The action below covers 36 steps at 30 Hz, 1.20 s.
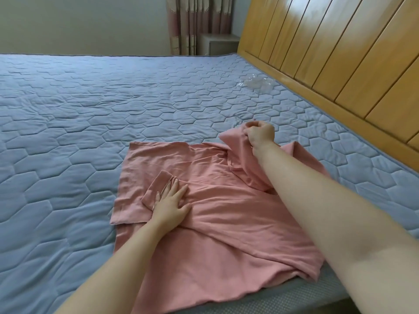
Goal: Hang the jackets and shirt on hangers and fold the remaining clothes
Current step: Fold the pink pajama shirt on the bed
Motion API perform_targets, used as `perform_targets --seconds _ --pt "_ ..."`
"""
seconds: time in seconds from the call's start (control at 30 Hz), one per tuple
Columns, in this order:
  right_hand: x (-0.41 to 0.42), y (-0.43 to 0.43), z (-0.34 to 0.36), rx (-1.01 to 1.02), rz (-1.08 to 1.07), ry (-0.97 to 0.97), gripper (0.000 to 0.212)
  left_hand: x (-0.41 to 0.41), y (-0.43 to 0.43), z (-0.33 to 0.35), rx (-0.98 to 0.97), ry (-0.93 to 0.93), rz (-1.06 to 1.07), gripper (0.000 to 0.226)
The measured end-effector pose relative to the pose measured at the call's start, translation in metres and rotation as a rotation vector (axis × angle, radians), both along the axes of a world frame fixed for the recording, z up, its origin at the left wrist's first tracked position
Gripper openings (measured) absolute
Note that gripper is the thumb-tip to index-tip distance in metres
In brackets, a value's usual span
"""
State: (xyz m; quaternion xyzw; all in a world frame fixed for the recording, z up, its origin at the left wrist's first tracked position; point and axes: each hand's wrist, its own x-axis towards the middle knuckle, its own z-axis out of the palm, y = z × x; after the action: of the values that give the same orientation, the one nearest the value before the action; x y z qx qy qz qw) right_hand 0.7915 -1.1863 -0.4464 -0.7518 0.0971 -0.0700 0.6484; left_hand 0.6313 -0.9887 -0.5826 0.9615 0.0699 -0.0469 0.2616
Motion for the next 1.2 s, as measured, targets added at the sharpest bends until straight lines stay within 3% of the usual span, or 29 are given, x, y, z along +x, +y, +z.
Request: perform_targets --seconds 0.13,0.2,0.27,0.3,0.4,0.5,0.6,0.67,0.73,0.8,0.83,0.93,1.0,1.07,1.13,1.2 --pt "-0.062 0.024 0.03 0.143 0.29 -0.14 0.035 -0.022 0.002 0.031 -0.76 -0.182 0.243 0.037" --pt "-0.096 0.031 0.019 0.152 0.468 -0.111 0.037 -0.03 0.009 0.034 -1.086 -0.199 0.338 0.037" --pt "-0.129 0.029 -0.009 0.046 0.608 -0.106 0.037 -0.042 0.016 0.034 -1.536 -0.125 0.437 0.043" --pt "-0.144 0.025 -0.023 -0.067 0.68 -0.113 0.033 -0.05 0.017 0.034 -1.637 -0.063 0.474 0.042" --pt "-0.178 0.006 -0.064 -0.381 0.863 -0.002 0.028 -0.069 0.015 0.029 -1.566 0.162 0.463 0.053" --pt "-0.204 -0.008 -0.091 -0.584 0.816 0.01 0.029 -0.077 0.007 0.026 -1.313 0.203 0.485 0.062" --pt "-0.219 -0.018 -0.102 -0.655 0.403 -0.119 0.011 -0.09 -0.007 0.03 -0.788 0.215 0.361 0.037" --pt "-0.216 -0.024 -0.104 -0.528 0.051 -0.055 0.016 -0.1 -0.016 0.038 -0.587 0.243 0.3 0.022" --pt "-0.211 -0.025 -0.097 -0.142 -0.094 0.248 0.029 -0.106 -0.018 0.046 -0.645 0.265 0.335 0.012" --pt "-0.205 -0.022 -0.091 0.244 0.008 0.514 0.026 -0.109 -0.016 0.056 -0.97 0.265 0.38 0.003" --pt "-0.204 -0.021 -0.086 0.336 0.054 0.562 0.022 -0.111 -0.013 0.062 -1.126 0.252 0.376 0.01" --pt "-0.197 -0.013 -0.064 0.544 0.117 0.476 0.007 -0.11 -0.002 0.079 -1.364 0.127 0.37 0.027" --pt "-0.2 -0.009 -0.052 0.67 0.161 0.405 0.018 -0.116 0.007 0.09 -1.378 0.085 0.367 0.025" --pt "-0.21 -0.009 -0.058 0.528 0.229 0.476 0.02 -0.128 0.017 0.09 -1.163 0.217 0.362 0.018" --pt "-0.225 -0.012 -0.072 0.194 0.317 0.625 0.018 -0.145 0.02 0.088 -0.699 0.436 0.306 0.006" --pt "-0.232 -0.015 -0.081 -0.023 0.339 0.655 0.017 -0.147 0.02 0.079 -0.254 0.497 0.25 0.018"
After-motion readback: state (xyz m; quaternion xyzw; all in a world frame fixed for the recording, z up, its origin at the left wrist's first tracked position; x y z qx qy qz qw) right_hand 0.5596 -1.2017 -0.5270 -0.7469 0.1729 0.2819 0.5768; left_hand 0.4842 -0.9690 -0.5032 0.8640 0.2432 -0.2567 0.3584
